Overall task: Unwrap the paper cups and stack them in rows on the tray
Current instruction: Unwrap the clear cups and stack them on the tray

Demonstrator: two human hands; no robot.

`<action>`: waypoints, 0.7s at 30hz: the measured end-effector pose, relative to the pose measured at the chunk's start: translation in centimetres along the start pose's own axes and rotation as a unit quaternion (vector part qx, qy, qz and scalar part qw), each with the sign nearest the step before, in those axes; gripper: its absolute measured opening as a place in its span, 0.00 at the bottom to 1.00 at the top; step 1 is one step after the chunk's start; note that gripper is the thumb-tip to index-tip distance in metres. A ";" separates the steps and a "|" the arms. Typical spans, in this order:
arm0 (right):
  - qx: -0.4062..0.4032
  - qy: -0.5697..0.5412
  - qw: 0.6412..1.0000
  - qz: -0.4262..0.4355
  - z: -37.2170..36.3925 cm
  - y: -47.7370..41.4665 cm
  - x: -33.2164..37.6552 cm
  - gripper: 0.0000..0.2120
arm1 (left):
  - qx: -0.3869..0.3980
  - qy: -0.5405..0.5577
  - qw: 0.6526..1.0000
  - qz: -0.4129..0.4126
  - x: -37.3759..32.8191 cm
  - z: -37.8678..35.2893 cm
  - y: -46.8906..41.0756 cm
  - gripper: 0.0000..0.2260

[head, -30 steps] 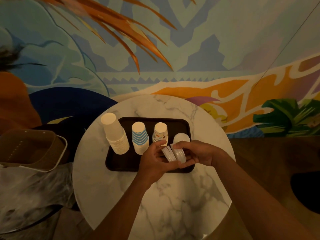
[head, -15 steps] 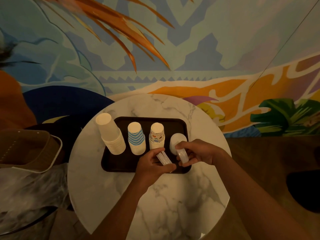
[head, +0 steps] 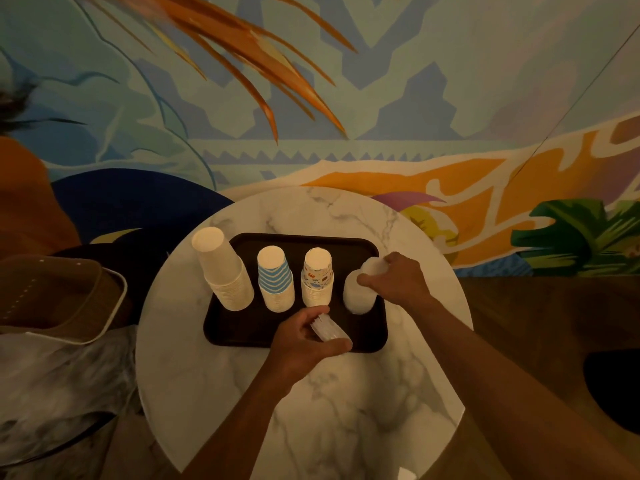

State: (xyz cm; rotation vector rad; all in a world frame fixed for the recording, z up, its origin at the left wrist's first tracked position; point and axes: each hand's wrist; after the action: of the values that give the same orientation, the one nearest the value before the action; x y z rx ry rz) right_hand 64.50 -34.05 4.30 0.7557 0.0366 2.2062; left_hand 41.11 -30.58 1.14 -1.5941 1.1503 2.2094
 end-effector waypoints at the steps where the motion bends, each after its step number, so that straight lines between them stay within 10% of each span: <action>1: 0.005 0.024 0.999 0.020 -0.4 -0.1 0.3 0.42 | -0.003 -0.003 1.000 -0.002 0.2 0.0 0.0 0.32; 21: 0.062 0.157 0.984 0.057 -3.6 -1.2 1.4 0.46 | 0.000 0.000 1.000 -0.004 1.5 0.8 -0.4 0.41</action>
State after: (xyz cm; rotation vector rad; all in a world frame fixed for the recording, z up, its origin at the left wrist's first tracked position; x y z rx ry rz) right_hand 62.70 -31.45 1.70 0.4779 0.2962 2.4319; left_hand 40.10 -30.19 -0.27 -1.5964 1.1411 2.2045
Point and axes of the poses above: each hand's wrist, its own y-axis away from the middle knuckle, its own z-axis out of the back of the hand, x = y × z, and after that the axes turned 4 degrees about z, right-handed
